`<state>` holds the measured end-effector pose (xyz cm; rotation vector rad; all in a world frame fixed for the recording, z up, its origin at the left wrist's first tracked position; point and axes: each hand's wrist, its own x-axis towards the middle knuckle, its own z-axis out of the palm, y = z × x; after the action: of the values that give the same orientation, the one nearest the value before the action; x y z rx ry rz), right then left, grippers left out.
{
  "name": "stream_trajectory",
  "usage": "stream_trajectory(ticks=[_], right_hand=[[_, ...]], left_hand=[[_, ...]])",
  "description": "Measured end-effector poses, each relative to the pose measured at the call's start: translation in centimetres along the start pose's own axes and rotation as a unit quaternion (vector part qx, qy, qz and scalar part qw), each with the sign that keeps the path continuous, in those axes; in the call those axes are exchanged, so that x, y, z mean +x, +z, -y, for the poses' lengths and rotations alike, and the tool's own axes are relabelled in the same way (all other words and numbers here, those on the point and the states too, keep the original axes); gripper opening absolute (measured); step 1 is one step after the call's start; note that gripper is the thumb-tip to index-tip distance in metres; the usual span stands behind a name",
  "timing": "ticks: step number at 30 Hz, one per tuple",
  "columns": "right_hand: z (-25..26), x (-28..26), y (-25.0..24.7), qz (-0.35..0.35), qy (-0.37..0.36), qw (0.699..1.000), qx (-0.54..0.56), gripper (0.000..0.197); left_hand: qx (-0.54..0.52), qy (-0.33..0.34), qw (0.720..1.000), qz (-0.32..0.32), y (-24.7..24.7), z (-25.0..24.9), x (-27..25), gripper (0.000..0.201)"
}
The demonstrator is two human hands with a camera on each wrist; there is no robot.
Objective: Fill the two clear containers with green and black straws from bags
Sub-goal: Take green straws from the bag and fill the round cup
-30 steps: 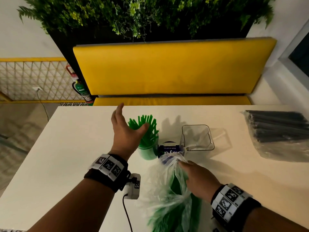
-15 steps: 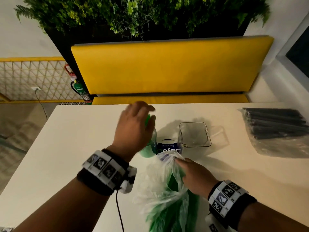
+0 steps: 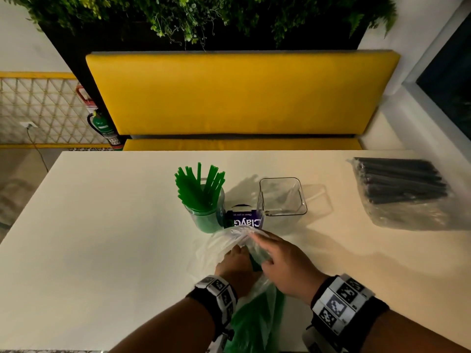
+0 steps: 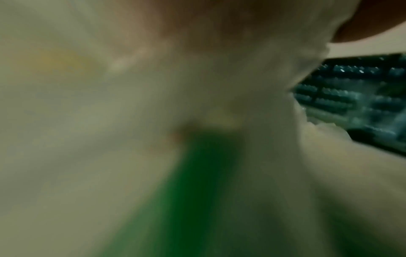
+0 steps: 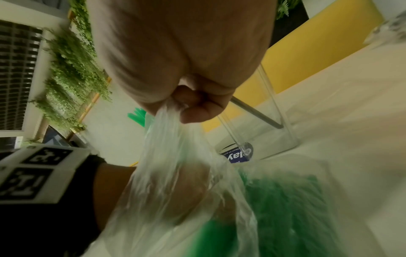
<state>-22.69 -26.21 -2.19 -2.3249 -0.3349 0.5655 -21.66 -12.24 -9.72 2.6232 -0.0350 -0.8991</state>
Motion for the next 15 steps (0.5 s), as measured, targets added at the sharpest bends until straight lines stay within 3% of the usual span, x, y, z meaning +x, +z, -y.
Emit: stream_trajectory(ticks=[3,6,9,13,15], right_hand=[[-0.4,-0.2,-0.1,-0.017,0.000,1.000,-0.004,0.067],[-0.6,-0.1,-0.3,-0.027,-0.011,0.999,-0.038,0.064],[-0.6,0.2,0.0,-0.009,0.032,0.995,-0.091,0.048],[-0.8,0.7,0.8,-0.050,0.102,0.989,-0.098,0.036],[-0.8,0.9,0.7,-0.107,0.091,0.988,-0.068,0.013]], left_hand=[[-0.035,-0.019,0.999,-0.026,0.9,-0.4,0.4,0.068],[-0.011,-0.016,0.999,-0.031,1.2,-0.7,0.5,0.046],[0.027,-0.011,0.999,-0.027,0.7,-0.5,0.0,0.035],[-0.076,0.019,0.997,-0.025,-1.1,0.2,-0.5,0.018],[-0.105,0.023,0.994,-0.015,-1.8,1.0,-1.2,0.022]])
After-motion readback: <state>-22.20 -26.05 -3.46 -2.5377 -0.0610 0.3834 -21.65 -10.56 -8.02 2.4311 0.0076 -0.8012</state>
